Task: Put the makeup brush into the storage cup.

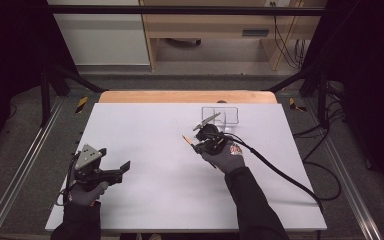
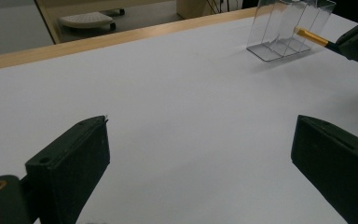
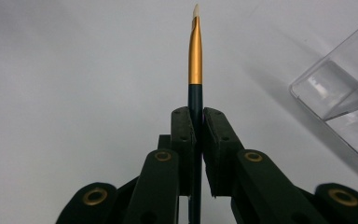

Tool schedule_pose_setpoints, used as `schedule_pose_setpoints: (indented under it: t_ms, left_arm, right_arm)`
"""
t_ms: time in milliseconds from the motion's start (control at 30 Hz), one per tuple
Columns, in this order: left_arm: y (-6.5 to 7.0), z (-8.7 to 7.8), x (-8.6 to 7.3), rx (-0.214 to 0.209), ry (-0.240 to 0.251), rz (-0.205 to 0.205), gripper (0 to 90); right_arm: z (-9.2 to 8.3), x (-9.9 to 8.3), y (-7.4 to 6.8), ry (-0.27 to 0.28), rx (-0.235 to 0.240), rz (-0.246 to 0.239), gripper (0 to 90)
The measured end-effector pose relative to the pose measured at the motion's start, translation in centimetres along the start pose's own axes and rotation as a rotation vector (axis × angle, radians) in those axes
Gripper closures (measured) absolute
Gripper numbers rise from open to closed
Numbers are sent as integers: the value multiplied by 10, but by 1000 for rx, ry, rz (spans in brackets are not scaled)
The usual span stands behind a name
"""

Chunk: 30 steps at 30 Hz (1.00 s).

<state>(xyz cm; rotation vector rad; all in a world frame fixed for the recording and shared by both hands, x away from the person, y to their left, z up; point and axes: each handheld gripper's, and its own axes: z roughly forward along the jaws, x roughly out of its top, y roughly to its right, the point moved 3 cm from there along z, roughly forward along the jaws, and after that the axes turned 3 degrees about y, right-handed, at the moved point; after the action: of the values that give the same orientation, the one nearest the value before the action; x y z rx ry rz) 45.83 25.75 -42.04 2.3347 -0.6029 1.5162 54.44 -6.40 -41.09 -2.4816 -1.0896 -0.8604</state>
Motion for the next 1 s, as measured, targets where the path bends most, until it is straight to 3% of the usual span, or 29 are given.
schedule_pose_setpoints:
  t_ms: [300, 1000]
  left_arm:
    - [1, 0, 0, -3, 0, 5, 37]
    - [1, -1, 0, -5, 3, 4, 37]
  right_arm:
    - [-19, 0, 6, 119, -6, 42, 834]
    - [-57, 7, 12, 328, -68, 62, 834]
